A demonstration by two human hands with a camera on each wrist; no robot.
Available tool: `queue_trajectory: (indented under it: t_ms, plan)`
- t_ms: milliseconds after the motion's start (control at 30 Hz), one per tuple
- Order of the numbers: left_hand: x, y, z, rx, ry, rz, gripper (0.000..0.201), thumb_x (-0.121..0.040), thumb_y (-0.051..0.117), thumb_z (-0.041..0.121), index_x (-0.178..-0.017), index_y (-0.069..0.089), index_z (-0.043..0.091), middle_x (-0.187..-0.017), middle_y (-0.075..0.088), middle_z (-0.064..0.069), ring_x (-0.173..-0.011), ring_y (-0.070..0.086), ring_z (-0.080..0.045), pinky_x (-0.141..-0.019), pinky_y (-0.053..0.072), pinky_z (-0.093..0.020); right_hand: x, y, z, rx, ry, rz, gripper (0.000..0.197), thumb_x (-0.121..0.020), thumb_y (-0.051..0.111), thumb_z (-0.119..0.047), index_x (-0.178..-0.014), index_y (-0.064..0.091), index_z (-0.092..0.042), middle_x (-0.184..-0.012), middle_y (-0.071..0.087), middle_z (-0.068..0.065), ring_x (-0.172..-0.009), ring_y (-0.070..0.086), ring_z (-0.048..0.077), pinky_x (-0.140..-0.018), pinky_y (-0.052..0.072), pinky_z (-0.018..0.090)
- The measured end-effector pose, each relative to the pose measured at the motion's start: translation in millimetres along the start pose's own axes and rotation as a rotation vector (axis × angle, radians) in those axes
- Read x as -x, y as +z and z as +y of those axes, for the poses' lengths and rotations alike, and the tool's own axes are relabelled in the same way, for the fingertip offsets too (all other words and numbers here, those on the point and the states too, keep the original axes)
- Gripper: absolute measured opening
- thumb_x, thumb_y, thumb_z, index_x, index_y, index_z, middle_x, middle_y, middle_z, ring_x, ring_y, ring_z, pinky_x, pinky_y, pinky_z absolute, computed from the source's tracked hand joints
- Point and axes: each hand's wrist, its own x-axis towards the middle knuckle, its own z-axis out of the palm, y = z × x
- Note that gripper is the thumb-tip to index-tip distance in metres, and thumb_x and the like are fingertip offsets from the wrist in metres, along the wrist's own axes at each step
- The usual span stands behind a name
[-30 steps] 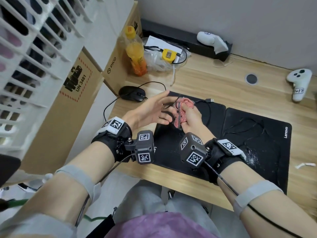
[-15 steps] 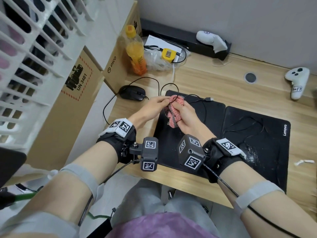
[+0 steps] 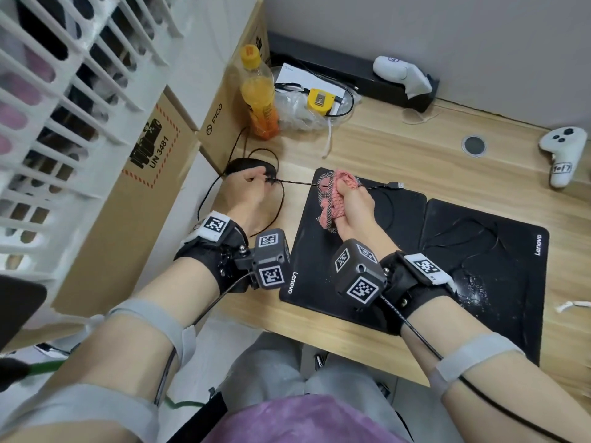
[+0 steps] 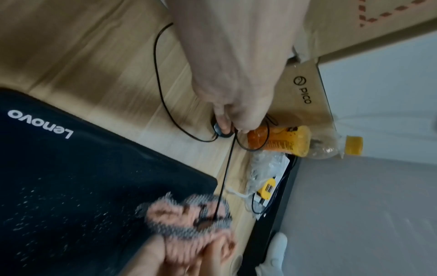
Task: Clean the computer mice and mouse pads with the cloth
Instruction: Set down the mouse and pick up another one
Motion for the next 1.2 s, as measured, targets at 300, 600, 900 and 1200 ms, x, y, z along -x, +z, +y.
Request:
queue_trajectory:
  t_ms: [300, 600, 900, 1200]
  plan:
    - [-21.7, -42.3, -5.2, -0.06, -0.073, 0.163, 0.034, -0.093, 0.056, -0.004, -0.121, 0.067, 0.011, -0.124, 0.064, -0.006, -0.054, 0.058, 0.002, -0.044, 0.042, -0.006, -13.8, -43.3, -16.6, -0.082, -0.008, 0.315, 0.008, -0.092, 0.059, -0.003, -0.1, 0.059, -0.005, -0.076, 0.06, 0.005, -0.043, 0.06, 0.009, -0.04, 0.05, 0.023]
    - [-7.4, -22.9, 0.8, -0.201, 0.012, 0.16, 0.036, -0.097, 0.036, 0.013, -0.129, 0.051, 0.02, -0.138, 0.039, -0.005, -0.087, 0.056, -0.019, -0.071, 0.042, -0.026, -12.3, -37.4, -15.0, -0.115, 0.073, 0.116, 0.02, -0.097, 0.055, -0.008, -0.116, 0.054, -0.011, -0.091, 0.066, 0.008, -0.061, 0.065, 0.017, -0.041, 0.052, 0.03]
    - [12.8, 0.8, 14.6, -0.558, 0.28, 0.07, 0.064, -0.085, 0.048, 0.026, -0.148, 0.032, 0.03, -0.155, -0.008, -0.003, -0.136, 0.036, -0.025, -0.098, 0.044, -0.04, -5.2, -16.9, -5.6, -0.05, 0.155, -0.085, 0.038, -0.098, 0.054, -0.011, -0.135, 0.05, -0.007, -0.129, 0.062, 0.015, -0.081, 0.067, 0.022, -0.058, 0.055, 0.036]
    - [23.9, 9.2, 20.2, -0.671, 0.583, -0.183, 0.034, -0.091, 0.048, 0.017, -0.122, 0.06, 0.023, -0.127, 0.053, -0.001, -0.116, 0.049, -0.02, -0.097, 0.041, -0.033, 0.9, -11.5, -4.6, -0.042, 0.145, -0.143, 0.037, -0.099, 0.052, -0.013, -0.134, 0.051, -0.005, -0.126, 0.063, 0.017, -0.091, 0.067, 0.025, -0.068, 0.053, 0.037]
